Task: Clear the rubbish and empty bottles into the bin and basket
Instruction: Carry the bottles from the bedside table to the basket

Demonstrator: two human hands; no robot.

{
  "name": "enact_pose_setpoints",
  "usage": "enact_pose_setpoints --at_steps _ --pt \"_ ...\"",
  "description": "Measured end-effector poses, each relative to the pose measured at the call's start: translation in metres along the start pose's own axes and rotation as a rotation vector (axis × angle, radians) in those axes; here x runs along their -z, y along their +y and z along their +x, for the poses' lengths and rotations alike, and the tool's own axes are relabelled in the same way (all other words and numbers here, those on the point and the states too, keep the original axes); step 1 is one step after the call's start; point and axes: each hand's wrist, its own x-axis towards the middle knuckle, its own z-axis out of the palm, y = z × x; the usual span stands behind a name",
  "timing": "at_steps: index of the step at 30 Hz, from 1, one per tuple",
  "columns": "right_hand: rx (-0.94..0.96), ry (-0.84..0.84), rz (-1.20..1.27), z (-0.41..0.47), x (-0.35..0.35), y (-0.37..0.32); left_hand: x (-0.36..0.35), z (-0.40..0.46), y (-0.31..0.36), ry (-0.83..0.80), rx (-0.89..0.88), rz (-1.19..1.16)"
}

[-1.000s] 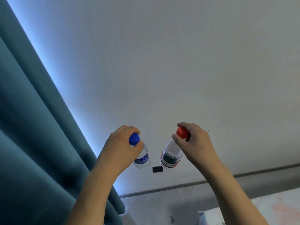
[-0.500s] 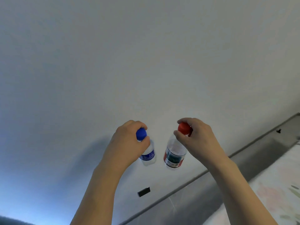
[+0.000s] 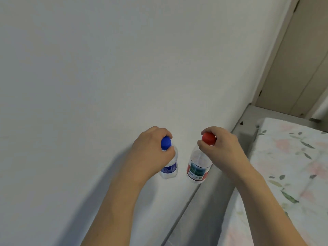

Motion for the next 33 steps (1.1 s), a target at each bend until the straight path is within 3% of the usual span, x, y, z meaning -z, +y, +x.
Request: enact_pose_setpoints --at_steps 5,13,33 --pt "-0.116 0.206 -0.065 0.018 0.034 0.029 -0.035 0.069 0.031 -0.131 -0.169 -0.078" --pt "-0.237 0.314 -0.116 0.056 0.082 0.085 -0.093 0.142 0.089 -0.232 -0.324 -0.073" --pt "-0.437 0.501 -0.118 0.202 0.147 0.172 -0.224 0.352 0.187 -0.378 -0.411 -0.097"
